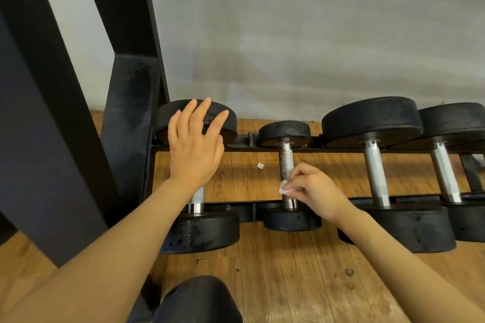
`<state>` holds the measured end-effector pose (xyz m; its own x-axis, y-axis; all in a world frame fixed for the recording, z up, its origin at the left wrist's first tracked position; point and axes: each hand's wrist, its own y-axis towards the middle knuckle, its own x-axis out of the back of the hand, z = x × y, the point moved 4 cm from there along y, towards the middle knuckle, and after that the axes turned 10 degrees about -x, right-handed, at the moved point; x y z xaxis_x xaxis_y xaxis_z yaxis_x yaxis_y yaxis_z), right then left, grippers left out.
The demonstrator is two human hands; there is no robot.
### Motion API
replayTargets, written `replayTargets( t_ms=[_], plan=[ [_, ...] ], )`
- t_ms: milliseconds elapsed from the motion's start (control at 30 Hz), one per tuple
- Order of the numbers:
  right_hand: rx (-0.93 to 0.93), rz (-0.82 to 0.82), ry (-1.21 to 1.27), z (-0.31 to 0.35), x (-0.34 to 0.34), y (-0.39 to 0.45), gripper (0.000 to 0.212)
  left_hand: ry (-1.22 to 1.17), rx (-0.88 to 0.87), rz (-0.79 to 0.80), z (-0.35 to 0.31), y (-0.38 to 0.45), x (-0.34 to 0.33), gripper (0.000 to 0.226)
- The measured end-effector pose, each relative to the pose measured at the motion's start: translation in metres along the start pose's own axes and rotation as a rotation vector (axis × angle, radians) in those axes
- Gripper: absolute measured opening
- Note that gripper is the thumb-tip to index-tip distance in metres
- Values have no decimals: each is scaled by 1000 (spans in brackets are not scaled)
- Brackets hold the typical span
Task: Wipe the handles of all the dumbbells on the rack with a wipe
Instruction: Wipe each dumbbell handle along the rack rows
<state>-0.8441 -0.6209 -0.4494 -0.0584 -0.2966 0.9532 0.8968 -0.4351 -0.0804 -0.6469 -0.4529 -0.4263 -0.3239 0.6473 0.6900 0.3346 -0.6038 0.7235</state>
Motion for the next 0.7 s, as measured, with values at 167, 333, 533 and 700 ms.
replayTargets(
  t_ms=[167,333,533,700],
  plan=[
    [-5,42,-13,8,-7,-8,13,6,-11,75,-1,0,6,49],
    [-25,47,-53,15,-2,-4,17,3,-49,188,-1,-1,14,50],
    [-15,-51,90,42,-7,3,17,-65,-125,311,7,-3,23,51],
    [20,-102,253,78,-11,17,15,-143,-19,345,7,-14,34,50]
  ],
)
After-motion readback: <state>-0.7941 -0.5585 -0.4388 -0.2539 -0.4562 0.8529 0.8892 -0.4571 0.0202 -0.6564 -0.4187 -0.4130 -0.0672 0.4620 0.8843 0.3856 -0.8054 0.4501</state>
